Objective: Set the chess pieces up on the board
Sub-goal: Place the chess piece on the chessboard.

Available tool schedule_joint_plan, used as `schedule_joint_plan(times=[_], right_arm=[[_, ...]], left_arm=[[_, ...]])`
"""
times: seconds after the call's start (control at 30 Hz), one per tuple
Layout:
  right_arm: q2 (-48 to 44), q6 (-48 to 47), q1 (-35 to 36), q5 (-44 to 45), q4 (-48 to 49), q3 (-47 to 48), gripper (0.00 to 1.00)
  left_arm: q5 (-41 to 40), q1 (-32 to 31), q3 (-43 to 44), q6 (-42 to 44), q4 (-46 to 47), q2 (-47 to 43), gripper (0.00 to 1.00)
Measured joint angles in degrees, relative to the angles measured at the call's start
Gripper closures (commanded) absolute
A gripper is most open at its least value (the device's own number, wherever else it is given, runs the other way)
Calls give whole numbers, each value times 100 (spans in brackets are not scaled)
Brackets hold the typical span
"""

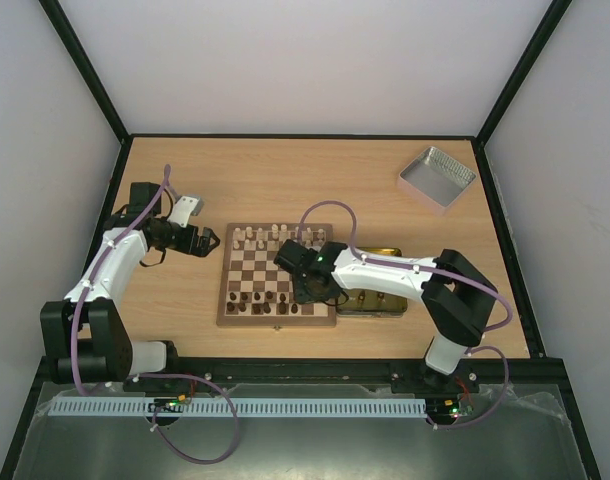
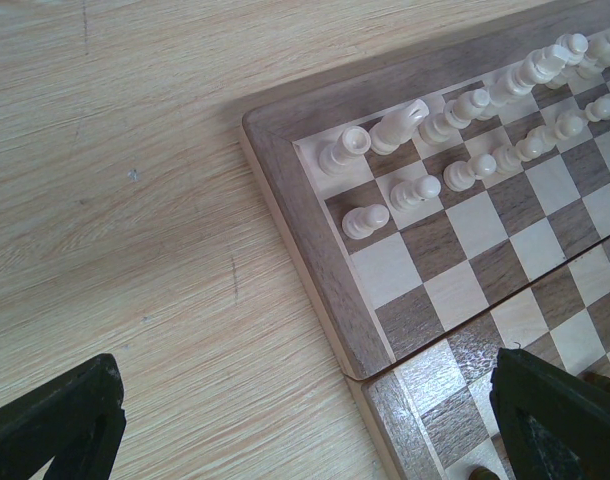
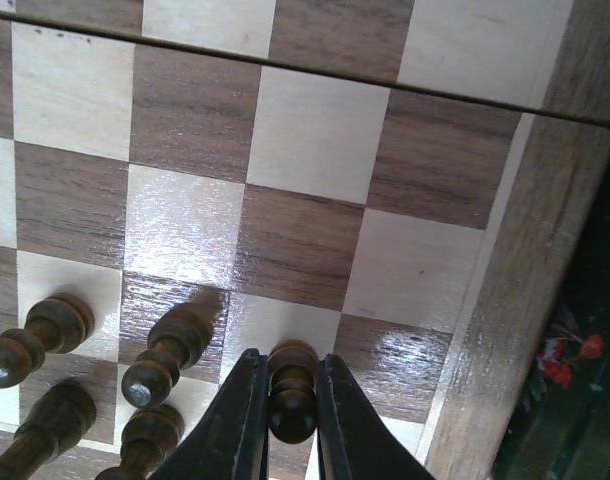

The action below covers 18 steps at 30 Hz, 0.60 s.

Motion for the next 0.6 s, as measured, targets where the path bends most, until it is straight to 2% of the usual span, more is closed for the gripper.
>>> schedule_joint_plan(times=[0.6], right_arm=[[153,33,79,-59,85,63,89]], left_arm=[[0,-2,0,0,2,0,1]])
